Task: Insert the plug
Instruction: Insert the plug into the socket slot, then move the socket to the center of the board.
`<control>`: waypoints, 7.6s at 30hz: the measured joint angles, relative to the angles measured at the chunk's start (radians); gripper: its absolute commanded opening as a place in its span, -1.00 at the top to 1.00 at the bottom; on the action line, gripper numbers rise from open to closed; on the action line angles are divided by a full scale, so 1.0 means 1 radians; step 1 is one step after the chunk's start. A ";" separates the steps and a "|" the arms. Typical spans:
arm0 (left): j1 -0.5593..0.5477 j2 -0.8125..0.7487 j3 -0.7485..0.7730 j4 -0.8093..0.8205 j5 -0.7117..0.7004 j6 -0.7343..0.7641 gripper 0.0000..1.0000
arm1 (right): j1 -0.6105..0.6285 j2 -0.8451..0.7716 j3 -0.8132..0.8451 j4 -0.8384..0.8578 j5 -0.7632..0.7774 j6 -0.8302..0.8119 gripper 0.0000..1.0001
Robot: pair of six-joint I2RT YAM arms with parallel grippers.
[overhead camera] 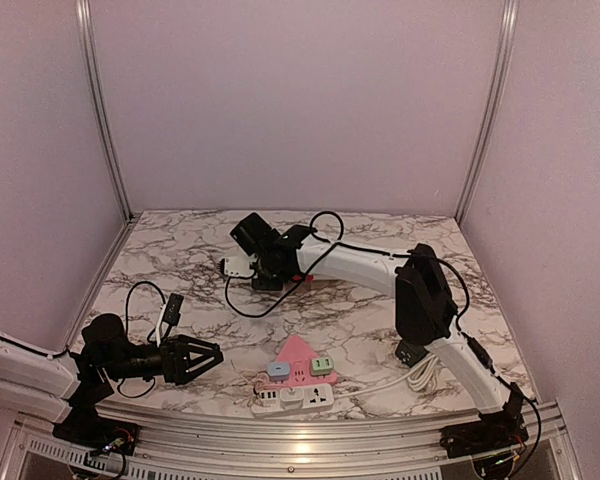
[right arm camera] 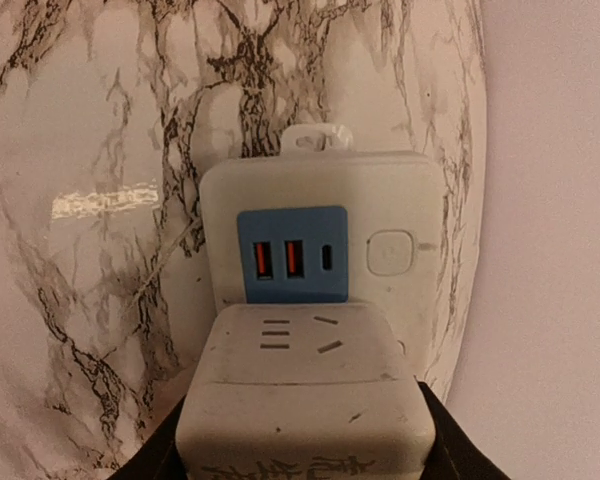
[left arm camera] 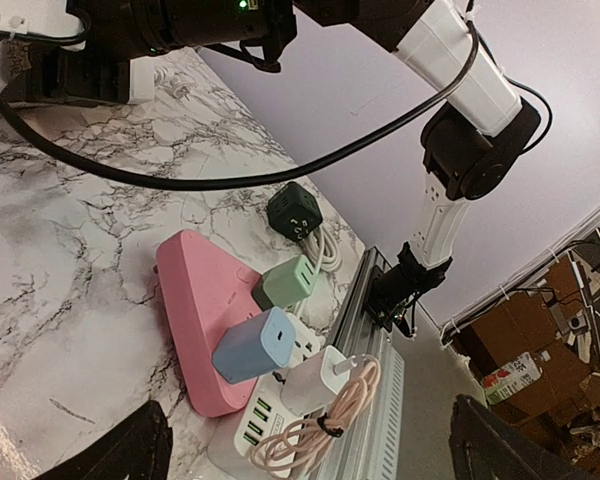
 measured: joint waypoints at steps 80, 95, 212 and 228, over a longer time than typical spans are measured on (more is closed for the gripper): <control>-0.161 0.138 0.180 -0.115 -0.014 0.201 -0.98 | 0.134 -0.998 -1.172 0.036 -0.310 0.564 -0.97; -0.191 0.436 0.396 -0.172 0.162 0.285 -0.95 | 0.147 -1.081 -1.289 0.041 -0.390 0.597 -0.97; -0.433 -0.093 0.241 -0.591 -0.363 0.341 -0.98 | 0.436 -0.837 -1.403 0.394 -0.110 0.664 -0.97; -0.433 -0.083 0.242 -0.599 -0.374 0.354 -0.98 | 0.381 -0.810 -1.355 0.356 -0.230 0.566 -0.97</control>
